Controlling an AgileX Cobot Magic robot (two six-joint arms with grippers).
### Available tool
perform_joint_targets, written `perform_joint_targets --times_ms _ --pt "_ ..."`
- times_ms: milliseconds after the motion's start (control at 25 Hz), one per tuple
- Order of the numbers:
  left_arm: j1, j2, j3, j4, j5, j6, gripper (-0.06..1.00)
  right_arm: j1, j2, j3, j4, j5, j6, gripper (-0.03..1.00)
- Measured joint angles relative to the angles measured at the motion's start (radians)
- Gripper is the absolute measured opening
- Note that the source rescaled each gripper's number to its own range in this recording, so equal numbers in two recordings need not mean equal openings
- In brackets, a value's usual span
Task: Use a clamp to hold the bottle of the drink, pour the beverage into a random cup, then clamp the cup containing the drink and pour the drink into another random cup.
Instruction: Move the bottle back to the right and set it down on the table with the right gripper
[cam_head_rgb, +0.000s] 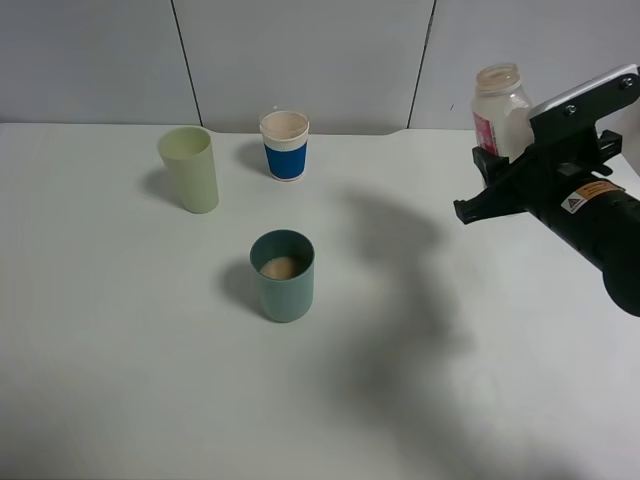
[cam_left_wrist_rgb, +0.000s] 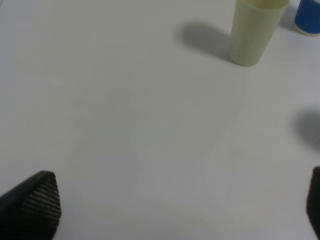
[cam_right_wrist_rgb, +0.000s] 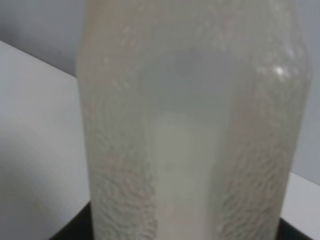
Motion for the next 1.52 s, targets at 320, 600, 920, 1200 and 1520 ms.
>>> perform_joint_targets --times_ms 320,600,920,1200,1520 --pt "0.000 0.000 0.000 0.000 0.000 0.000 1.00 0.000 0.031 0.000 0.010 -0.088 0.001 0.04" --pt "0.000 0.000 0.000 0.000 0.000 0.000 1.00 0.000 0.230 0.001 0.024 -0.223 0.011 0.04" --pt "0.000 0.000 0.000 0.000 0.000 0.000 1.00 0.000 0.319 0.003 0.021 -0.229 0.021 0.04" --pt "0.000 0.000 0.000 0.000 0.000 0.000 1.00 0.000 0.380 -0.054 -0.011 -0.229 0.134 0.04" --pt "0.000 0.000 0.000 0.000 0.000 0.000 1.00 0.000 0.440 -0.152 -0.095 -0.232 0.187 0.04"
